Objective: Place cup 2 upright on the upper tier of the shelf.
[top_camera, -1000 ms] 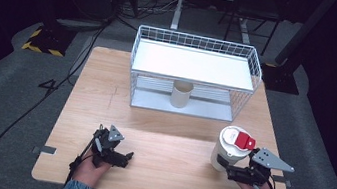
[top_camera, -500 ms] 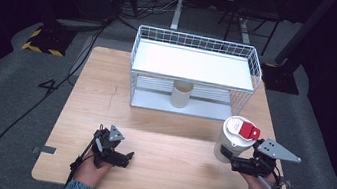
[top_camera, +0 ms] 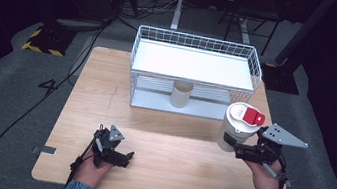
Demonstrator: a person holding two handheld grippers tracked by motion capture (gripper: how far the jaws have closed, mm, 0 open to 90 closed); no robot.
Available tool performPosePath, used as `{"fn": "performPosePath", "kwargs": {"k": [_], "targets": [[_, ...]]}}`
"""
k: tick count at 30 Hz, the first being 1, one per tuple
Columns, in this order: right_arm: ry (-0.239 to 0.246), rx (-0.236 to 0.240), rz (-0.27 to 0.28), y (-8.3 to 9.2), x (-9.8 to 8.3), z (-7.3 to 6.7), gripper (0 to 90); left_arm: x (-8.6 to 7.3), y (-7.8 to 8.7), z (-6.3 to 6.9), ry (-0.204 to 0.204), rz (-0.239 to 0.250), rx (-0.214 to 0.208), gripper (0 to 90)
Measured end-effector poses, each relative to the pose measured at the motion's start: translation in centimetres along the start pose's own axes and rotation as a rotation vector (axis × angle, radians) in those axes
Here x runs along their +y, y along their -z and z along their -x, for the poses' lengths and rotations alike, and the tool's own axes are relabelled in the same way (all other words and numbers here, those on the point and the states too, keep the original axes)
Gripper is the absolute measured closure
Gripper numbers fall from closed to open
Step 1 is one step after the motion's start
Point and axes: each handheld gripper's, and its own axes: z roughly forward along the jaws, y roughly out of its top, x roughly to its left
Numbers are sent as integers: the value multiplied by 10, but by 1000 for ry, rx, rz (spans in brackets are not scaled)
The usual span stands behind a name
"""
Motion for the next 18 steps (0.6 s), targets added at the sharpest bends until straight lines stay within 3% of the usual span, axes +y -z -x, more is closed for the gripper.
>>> {"fn": "performPosePath", "kwargs": {"k": [6, 18], "targets": [[4, 2, -10, -3, 14, 3, 141, 0, 0, 0, -3, -2, 1, 5], [45, 3, 16, -13, 60, 8, 141, 0, 0, 0, -1, -2, 0, 5]]}}
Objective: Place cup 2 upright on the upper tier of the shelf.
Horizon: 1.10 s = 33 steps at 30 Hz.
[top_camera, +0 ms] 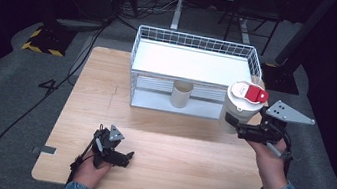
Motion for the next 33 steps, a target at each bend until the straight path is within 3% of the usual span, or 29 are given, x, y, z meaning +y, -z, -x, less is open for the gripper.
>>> {"fn": "performPosePath", "kwargs": {"k": [13, 22, 33], "targets": [[-28, 10, 35, -14, 32, 12, 141, 0, 0, 0, 0, 0, 0, 5], [-17, 11, 50, -24, 50, 18, 141, 0, 0, 0, 0, 0, 0, 5], [-20, 15, 57, -49, 69, 30, 141, 0, 0, 0, 1, 1, 1, 5]]}}
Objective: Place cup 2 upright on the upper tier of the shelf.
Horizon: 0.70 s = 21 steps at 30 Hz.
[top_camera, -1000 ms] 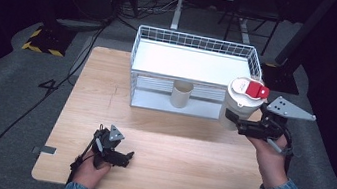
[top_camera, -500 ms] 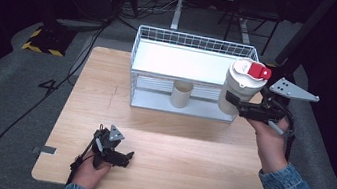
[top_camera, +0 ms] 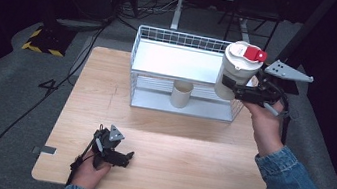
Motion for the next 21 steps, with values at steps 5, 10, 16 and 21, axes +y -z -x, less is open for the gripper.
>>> {"fn": "performPosePath", "kwargs": {"k": [5, 10, 16, 21], "targets": [[0, 0, 4, -11, 6, 3, 141, 0, 0, 0, 2, 1, 0, 5], [-1, -3, 8, -22, 13, 6, 141, 0, 0, 0, 2, 1, 0, 5], [6, -12, 9, -36, 22, 10, 141, 0, 0, 0, 0, 0, 1, 5], [-2, -23, 19, -45, 28, 14, 141, 0, 0, 0, 2, 0, 0, 5]]}}
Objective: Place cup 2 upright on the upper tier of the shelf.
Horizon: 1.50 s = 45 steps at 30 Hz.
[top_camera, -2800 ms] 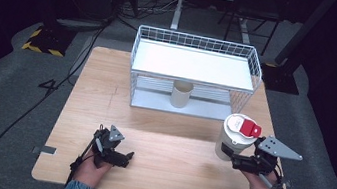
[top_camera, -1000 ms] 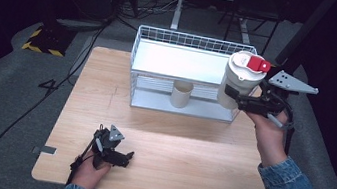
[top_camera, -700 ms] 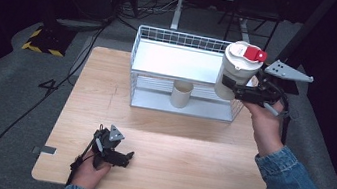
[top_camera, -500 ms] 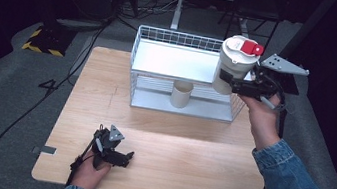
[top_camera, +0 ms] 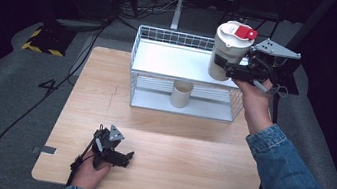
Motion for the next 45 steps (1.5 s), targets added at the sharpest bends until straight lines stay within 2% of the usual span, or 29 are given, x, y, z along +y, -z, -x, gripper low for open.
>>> {"fn": "performPosePath", "kwargs": {"k": [9, 18, 21, 29, 45], "targets": [[24, -27, 9, -23, 8, 5, 141, 1, -1, -1, 4, 1, 7, 5], [0, -21, 20, -49, 10, 6, 141, 2, -1, -1, 2, -3, 8, 5], [-7, -23, 17, -61, 6, 6, 141, 2, -1, -1, 6, -1, 7, 5], [-33, -30, -4, -81, -3, 4, 140, 2, -2, -1, 7, 0, 9, 5], [-50, -38, -37, -93, -15, 5, 140, 2, -2, -1, 7, -1, 9, 5]]}}
